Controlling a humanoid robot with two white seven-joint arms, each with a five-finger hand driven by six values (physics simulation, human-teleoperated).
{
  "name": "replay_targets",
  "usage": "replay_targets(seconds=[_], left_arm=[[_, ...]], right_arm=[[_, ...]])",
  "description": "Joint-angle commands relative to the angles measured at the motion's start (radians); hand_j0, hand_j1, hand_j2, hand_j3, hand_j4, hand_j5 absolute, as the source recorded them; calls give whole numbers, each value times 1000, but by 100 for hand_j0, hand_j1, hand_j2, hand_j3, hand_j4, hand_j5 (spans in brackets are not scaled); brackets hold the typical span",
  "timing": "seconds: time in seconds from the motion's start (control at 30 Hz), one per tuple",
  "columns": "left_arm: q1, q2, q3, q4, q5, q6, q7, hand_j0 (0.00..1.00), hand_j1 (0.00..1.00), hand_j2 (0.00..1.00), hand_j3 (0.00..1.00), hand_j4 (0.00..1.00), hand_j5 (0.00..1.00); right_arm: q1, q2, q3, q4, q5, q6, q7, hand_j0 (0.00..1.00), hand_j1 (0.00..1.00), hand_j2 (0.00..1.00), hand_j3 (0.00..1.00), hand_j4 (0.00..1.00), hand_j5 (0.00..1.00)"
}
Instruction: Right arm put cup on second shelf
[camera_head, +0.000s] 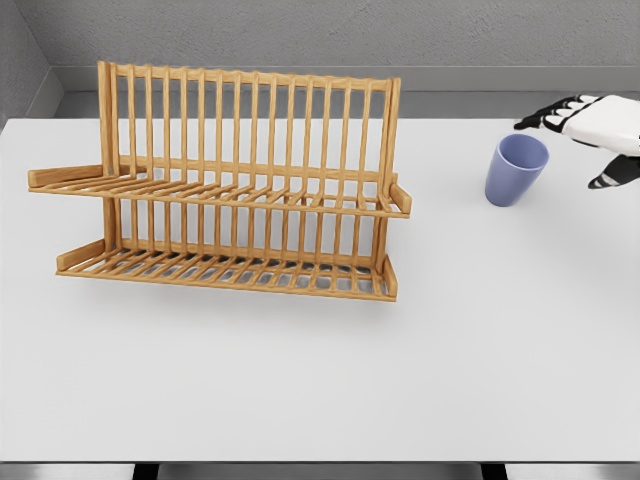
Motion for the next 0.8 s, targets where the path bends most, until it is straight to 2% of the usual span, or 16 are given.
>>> replay_targets(seconds=[0.0,0.1,0.17,0.23,0.3,0.53,0.63,0.77], left_arm=[[0,0,0,1,0,0,1,100,100,100,100,100,100],[0,0,0,1,0,0,-1,100,100,100,100,100,100],[0,0,0,1,0,0,-1,100,100,100,100,100,100],[0,0,0,1,0,0,-1,100,100,100,100,100,100],[0,0,0,-1,0,0,-1,100,100,100,100,100,100],[0,0,0,1,0,0,-1,100,100,100,100,100,100],[0,0,0,-1,0,0,1,100,100,100,100,100,100],[0,0,0,-1,0,0,-1,100,100,100,100,100,100]], right_arm=[[-6,5,13,14,-3,7,7,100,100,100,100,100,100],[-78,29,14,80,-2,5,7,100,100,100,100,100,100],[-114,57,78,103,-2,7,7,100,100,100,100,100,100],[-150,89,143,174,0,2,7,100,100,100,100,100,100],[-158,114,155,215,0,-4,7,100,100,100,100,100,100],[-173,141,183,263,2,-4,7,100,100,100,100,100,100],[-193,167,213,318,2,-4,7,100,100,100,100,100,100],[-204,190,224,356,6,-4,7,100,100,100,100,100,100]])
